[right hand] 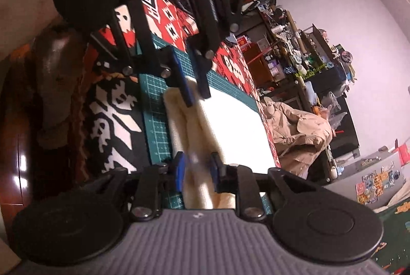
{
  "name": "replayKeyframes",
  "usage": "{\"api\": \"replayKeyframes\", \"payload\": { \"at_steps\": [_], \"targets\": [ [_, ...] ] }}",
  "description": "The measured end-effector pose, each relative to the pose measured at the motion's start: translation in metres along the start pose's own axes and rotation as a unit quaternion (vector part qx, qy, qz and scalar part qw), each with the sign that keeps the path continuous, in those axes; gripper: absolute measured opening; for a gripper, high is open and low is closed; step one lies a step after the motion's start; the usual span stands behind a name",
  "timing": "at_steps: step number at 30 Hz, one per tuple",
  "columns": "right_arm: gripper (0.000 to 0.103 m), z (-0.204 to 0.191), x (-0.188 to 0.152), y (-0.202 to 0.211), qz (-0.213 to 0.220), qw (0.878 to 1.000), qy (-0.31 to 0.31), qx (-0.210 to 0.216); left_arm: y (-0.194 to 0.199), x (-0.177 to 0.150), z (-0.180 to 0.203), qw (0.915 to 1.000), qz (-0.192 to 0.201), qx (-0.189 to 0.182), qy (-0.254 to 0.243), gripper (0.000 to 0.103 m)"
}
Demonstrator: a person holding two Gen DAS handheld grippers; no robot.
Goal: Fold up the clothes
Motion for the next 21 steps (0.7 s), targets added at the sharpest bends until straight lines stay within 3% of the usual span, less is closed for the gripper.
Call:
{"api": "replayKeyframes", "payload": {
  "at_steps": [1,12,21],
  "targets": [
    [0.009,0.001,-0.002,-0.002,-0.005,1.0,-0.002,0.001,0.0,0.0,0.0,1.0,0.0,-0.001,0.001,0.011],
    [0.006,0.019,-0.04,0.015,-0.024,1.0,-0.012,0.005,0.0,-0.001,0.001,1.0,-0.001,-0.003,0.004,0.011],
    [0.006,0.026,-0.061,0.049,-0.036,0.995,-0.088,0.005,0.0,-0.001,0.001,1.0,0.0,0.002,0.0,0.012]
  ]
}}
Point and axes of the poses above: each gripper's, at about its wrist camera, not at the fingertips, and y roughly against the way its jaws point, z to its right, x to its top, the point moved 10 cm from there along -y, roughly the way its jaws point, and after that the axes turned 1 degree about -y, right-handed, at the moved point
